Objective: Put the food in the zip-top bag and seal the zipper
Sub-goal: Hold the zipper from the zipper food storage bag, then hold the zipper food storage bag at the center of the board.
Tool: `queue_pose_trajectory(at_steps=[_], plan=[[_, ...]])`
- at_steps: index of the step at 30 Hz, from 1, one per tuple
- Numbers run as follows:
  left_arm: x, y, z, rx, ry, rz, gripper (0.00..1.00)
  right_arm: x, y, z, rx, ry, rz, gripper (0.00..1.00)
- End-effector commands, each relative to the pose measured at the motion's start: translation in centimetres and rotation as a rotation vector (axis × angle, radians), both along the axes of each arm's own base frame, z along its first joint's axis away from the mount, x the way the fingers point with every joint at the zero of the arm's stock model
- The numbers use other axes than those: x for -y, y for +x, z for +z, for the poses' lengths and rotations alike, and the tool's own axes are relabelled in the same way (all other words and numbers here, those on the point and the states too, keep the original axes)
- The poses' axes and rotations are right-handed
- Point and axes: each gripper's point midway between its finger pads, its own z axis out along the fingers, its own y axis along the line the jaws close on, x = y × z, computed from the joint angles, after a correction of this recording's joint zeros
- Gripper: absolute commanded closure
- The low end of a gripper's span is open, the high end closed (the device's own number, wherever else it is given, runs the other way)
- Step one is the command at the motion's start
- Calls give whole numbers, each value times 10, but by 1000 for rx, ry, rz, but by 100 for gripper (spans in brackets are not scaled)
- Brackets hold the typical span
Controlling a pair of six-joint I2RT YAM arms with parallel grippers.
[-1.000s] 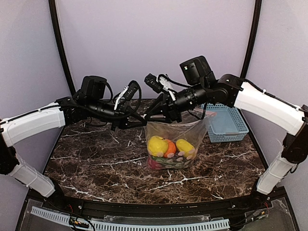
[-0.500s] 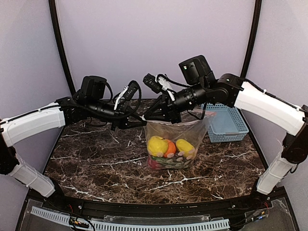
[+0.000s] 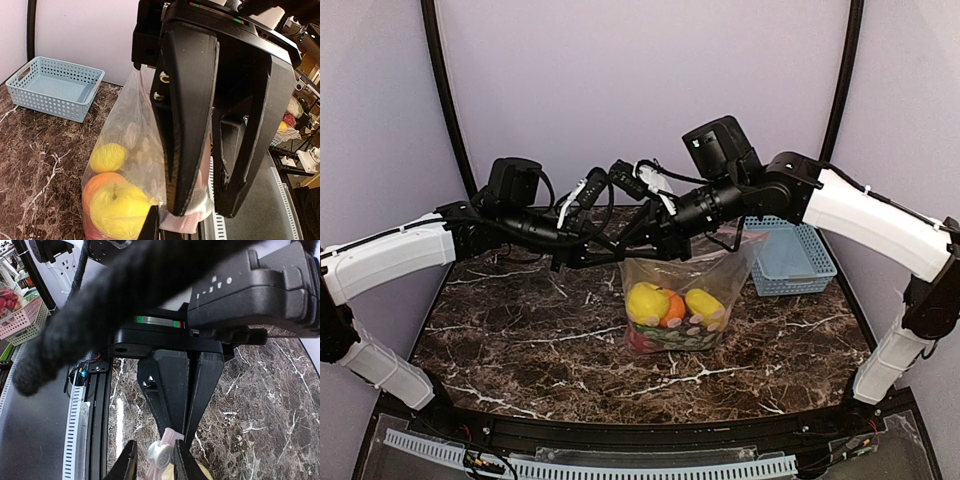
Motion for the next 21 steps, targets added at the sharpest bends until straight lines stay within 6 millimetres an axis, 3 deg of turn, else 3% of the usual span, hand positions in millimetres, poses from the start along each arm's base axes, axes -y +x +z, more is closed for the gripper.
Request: queue_pose_trajectory(at_steps=[1, 7, 11, 13, 16, 21], plan=[[-3, -3, 9, 23, -30, -6, 99, -5, 3, 1, 30, -13, -20, 79], [-3, -4, 10, 26, -32, -5, 99, -4, 7, 3, 53, -19, -49, 95], [-4, -4, 10, 32, -32, -5, 99, -3, 8, 8, 64, -9, -59, 100], [-3, -5, 10, 32, -33, -8, 93, -2, 7, 11, 68, 1, -60, 100], [-4, -6, 11, 32, -39, -18, 72, 0, 8, 14, 76, 8, -69, 100], [-3, -7, 11, 31, -45, -24, 66, 1, 9, 17, 83, 15, -82, 100]])
